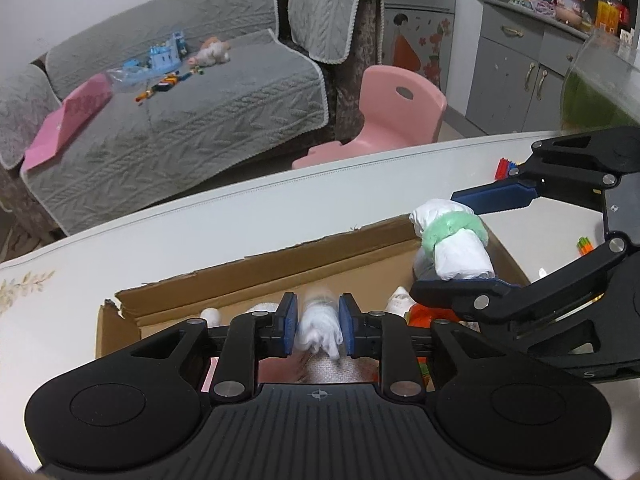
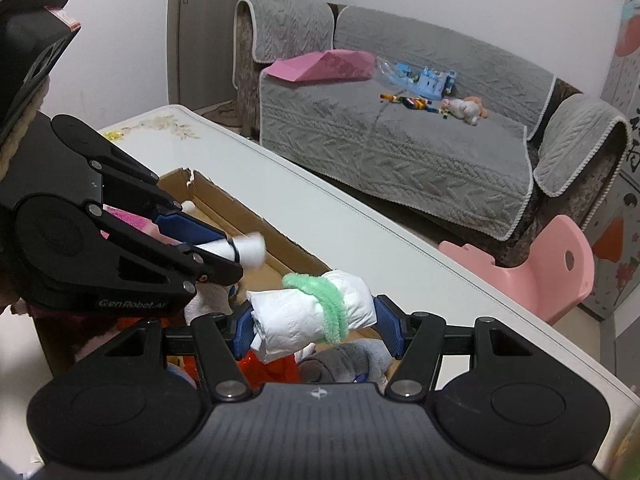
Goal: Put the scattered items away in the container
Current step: 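Carry both white bundles over the box and open both grippers to drop them, then grasp the blue-white twine-tied sock bundle with the right gripper while the left moves to the red-banded sock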
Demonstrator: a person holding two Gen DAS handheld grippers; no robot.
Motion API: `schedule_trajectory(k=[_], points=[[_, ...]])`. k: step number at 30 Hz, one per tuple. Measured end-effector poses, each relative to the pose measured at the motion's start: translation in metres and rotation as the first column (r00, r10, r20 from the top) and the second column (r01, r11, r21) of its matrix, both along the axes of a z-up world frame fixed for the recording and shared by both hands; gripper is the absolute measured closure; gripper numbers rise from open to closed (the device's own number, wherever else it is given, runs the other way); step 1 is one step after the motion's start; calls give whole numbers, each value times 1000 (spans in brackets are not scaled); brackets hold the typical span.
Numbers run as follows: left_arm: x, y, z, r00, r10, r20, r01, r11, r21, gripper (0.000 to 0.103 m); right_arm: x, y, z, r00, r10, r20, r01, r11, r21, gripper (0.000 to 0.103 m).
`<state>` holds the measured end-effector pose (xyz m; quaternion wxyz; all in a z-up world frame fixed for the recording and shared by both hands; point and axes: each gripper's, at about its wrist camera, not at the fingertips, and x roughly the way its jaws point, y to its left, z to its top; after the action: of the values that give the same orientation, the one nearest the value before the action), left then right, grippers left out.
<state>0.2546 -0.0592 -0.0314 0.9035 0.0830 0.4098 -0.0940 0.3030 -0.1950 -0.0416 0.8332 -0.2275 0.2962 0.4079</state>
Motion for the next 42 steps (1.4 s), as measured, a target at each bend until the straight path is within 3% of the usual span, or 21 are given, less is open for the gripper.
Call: schedule_trajectory(k=[1, 3, 5, 6, 10, 12, 17, 22, 26, 35, 41, 42], points=[[0, -1, 0, 1000, 4, 1, -4, 1000, 10, 62, 0, 1, 0, 1000, -1, 0, 1, 1000, 2, 45], [-3, -1, 1, 999, 21, 28, -22, 999, 44, 42, -1, 1, 0, 1000, -7, 11, 7, 1000, -3, 44], [-9, 2, 5, 998, 37, 43, -40, 998, 47, 32, -3, -4, 2, 1000, -6, 9, 6, 1000, 2, 41], [-12, 3, 7, 998, 36, 50, -38, 999, 38, 31, -5, -6, 4, 1000, -9, 17, 8, 1000, 3, 35], [-38, 2, 22, 997, 15, 77, -16, 1000, 11, 25, -15, -19, 14, 999, -22, 38, 20, 999, 31, 29], [-60, 2, 29, 994, 10, 106, -11, 1000, 8, 16, -31, -29, 21, 998, -22, 64, 20, 999, 41, 27], [-125, 1, 33, 989, -26, 145, 30, 999, -24, 15, -103, -69, 30, 993, -21, 115, 8, 994, 111, 6], [-181, 7, 11, 990, -17, 139, 20, 999, -24, 15, -182, -93, 6, 993, -42, 107, 27, 990, 138, 5], [-203, 14, -9, 995, 6, 98, -3, 999, -36, 14, -226, -83, -22, 995, -22, 92, 7, 987, 158, 1], [-246, 49, -13, 992, 94, 78, -87, 992, -89, 15, -236, -36, -49, 996, -66, 59, 55, 984, 167, 1], [-257, 61, -8, 991, 115, 75, -107, 989, -101, 15, -231, -16, -69, 992, -106, 68, 98, 989, 110, 1], [-258, 60, -8, 991, 110, 76, -102, 990, -100, 15, -227, -16, -71, 993, -107, 57, 101, 989, 108, 5]])
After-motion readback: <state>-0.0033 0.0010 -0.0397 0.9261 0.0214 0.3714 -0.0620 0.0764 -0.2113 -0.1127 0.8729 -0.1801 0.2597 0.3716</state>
